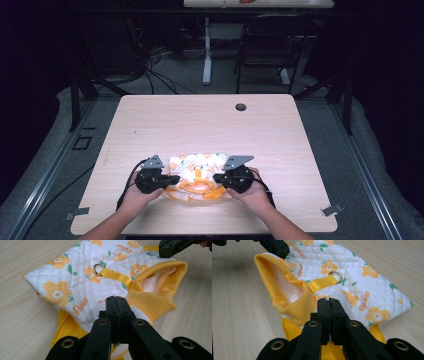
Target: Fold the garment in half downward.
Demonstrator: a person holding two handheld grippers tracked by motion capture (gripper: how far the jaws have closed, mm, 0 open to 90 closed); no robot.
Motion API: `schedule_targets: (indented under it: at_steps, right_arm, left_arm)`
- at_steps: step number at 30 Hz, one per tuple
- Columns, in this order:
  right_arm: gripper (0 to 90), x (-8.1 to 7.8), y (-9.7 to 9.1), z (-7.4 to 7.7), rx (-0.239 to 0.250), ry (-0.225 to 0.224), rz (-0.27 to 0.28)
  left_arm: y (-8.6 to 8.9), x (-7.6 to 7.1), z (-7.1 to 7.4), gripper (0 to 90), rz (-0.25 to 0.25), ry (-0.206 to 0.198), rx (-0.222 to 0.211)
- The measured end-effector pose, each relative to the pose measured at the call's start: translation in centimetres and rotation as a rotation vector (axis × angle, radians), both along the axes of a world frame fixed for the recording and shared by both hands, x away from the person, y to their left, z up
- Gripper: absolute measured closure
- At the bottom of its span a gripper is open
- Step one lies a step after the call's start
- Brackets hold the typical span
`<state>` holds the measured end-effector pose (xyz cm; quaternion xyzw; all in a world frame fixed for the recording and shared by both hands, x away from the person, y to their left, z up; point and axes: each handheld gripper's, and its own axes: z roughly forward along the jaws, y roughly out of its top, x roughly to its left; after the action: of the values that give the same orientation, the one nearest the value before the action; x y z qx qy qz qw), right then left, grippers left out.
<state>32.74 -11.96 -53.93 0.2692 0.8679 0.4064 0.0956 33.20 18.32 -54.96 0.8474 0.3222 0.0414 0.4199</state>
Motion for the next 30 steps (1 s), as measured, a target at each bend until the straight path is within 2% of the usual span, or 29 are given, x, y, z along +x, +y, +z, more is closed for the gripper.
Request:
schedule_targets:
  at_steps: [7,17,23,30]
  right_arm:
    - [87.3,-0.8,0.0,-0.9,-0.011,0.018,0.015]
    - [87.4,-1.3,-0.3,-2.4,-0.024,0.042,0.009]
    - [87.5,-1.5,-0.3,-3.1,-0.037,0.055,0.009]
    - [87.6,-1.6,-0.3,-3.7,-0.018,0.07,-0.004]
  left_arm:
    - [0.3,-0.7,-0.6,89.9,-0.005,-0.002,-0.003]
    - [0.6,-0.7,-2.0,89.6,-0.002,-0.003,0.03]
    - [0.6,-0.9,-2.4,89.6,0.002,0.009,0.02]
    - [0.6,-0.9,-2.6,89.8,0.003,0.003,0.019]
